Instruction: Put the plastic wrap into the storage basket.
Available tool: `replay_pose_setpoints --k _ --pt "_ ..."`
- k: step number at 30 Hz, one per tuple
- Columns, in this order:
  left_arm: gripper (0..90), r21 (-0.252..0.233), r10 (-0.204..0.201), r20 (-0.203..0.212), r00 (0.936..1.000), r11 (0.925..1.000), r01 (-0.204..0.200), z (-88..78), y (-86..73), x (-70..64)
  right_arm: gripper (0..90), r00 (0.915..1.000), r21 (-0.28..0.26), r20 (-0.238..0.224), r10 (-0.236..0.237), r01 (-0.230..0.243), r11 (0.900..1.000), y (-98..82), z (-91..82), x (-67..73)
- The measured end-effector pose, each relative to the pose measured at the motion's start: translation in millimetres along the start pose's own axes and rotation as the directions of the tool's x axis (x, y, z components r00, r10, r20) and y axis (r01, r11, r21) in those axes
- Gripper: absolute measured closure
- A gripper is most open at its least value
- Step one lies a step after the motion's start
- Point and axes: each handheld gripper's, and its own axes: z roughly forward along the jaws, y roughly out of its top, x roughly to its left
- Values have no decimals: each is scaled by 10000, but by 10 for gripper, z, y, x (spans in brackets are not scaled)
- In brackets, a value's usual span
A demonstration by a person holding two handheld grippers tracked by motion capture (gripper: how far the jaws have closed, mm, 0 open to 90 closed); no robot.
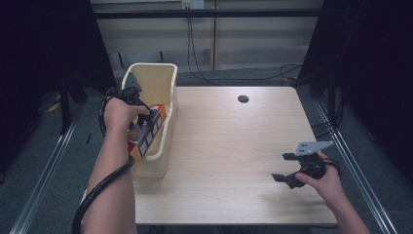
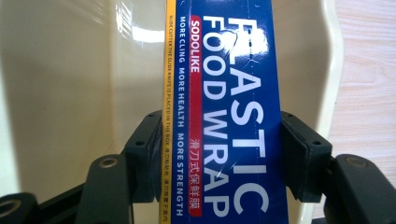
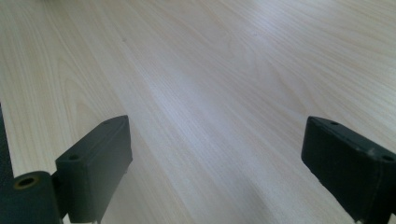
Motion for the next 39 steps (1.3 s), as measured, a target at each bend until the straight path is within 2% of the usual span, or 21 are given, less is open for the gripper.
replay_pose_setpoints --k 7,15,18,20,22,25,27,28,30,32,36,39 --pt "397 20 120 -165 9998 9999 -120 64 9 -28 85 10000 6 -35 -20 20 10000 -4 -2 -5" --pt "395 118 411 -173 9990 9991 -409 73 24 -38 84 10000 18 -21 -13 13 10000 -5 5 -6" --pt "394 180 456 -177 9988 9988 -452 100 26 -47 84 10000 18 -36 -44 44 10000 -5 8 -5" --pt "393 137 346 -214 9992 9993 -343 116 27 -55 84 10000 26 -38 -45 46 10000 -6 7 -4" --pt "392 237 475 -268 9985 9986 -469 120 31 -53 84 10000 24 -17 -25 25 10000 -6 6 -4" --pt "388 115 324 -261 9991 9994 -322 141 28 -53 84 10000 32 13 -2 2 10000 -6 2 -7" --pt "381 -40 376 -316 9988 9993 -377 124 33 -55 84 10000 33 12 -18 18 10000 -6 3 -9" --pt "375 -95 331 -149 9993 9994 -333 110 34 -64 84 10000 33 13 -16 16 10000 -6 3 -8" --pt "370 -293 473 -68 9989 9984 -475 33 44 -89 84 10000 32 -14 -27 27 10000 -5 3 -6" --pt "362 -418 584 -157 9982 9974 -590 -21 44 -130 84 10000 44 -36 -22 22 10000 -3 2 -5" --pt "360 -613 639 -29 9980 9961 -640 -89 45 -172 84 10000 15 -23 -55 55 10000 9 -5 4" --pt "344 -858 731 -140 9972 9936 -740 -141 48 -192 84 9999 -36 -71 -84 83 10000 10 -12 6"
